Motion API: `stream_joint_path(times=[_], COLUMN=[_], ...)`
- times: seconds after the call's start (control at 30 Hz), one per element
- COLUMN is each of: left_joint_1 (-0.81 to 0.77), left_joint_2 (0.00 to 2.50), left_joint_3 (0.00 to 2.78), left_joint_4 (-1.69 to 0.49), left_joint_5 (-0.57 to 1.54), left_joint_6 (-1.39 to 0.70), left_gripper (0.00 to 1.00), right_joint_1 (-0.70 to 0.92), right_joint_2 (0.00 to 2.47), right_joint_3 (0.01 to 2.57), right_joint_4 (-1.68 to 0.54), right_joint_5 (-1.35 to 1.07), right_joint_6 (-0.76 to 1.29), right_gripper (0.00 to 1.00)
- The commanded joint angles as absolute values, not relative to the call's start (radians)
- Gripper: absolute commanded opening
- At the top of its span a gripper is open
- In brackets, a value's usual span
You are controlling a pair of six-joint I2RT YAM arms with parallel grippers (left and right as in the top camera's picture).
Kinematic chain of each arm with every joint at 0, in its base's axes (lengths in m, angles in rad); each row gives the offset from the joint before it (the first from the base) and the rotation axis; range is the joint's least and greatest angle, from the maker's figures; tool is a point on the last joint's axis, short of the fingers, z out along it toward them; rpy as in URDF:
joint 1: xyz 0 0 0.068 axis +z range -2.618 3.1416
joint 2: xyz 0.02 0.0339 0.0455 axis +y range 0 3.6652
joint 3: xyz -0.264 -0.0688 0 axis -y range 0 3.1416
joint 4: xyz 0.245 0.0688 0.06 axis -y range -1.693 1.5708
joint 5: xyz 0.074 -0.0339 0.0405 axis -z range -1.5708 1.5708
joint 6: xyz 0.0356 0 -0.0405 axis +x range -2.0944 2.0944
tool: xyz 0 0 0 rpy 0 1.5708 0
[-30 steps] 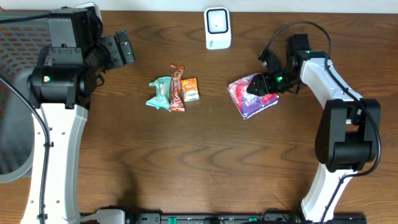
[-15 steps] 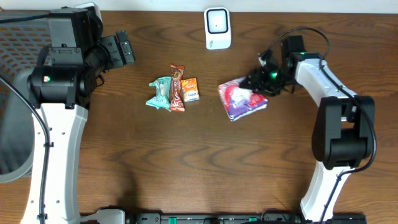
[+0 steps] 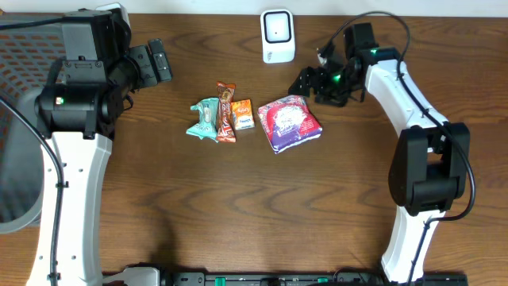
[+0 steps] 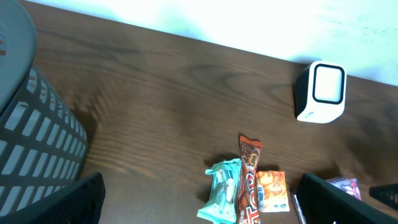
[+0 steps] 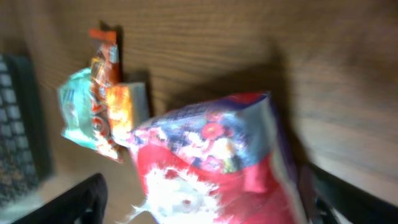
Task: Scan the item barcode
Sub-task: 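Grasp the pink package again with the right gripper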
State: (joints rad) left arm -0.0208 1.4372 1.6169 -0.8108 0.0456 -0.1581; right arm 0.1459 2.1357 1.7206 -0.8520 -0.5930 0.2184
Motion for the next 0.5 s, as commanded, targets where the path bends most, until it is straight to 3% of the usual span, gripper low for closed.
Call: stream_joint_path(times=[0.0, 0.2, 0.47], left_joint_1=[-0.018, -0.018, -0.018], left_joint_2=[1.443, 1.443, 1.443], left_joint_3=[1.627, 1.627, 1.627], left_joint_4=[-0.811, -0.811, -0.811], left_joint_5=[0.033, 0.033, 0.033], left_joint_6=[-0.162, -0.162, -0.162], left_gripper=[0.98, 0.98, 0.98], right_joint_1=[0.150, 0.178, 0.199], right_joint_2=[2.136, 2.139, 2.140], right_joint_3=[1.725, 1.666, 1.507], right_joint_4=[-0.867, -0.863, -0.758], right_joint_5=[-0.529, -0.529, -0.633], right_joint_6=[0.056, -0.063, -0.068], right_gripper=[0.99, 0.99, 0.99])
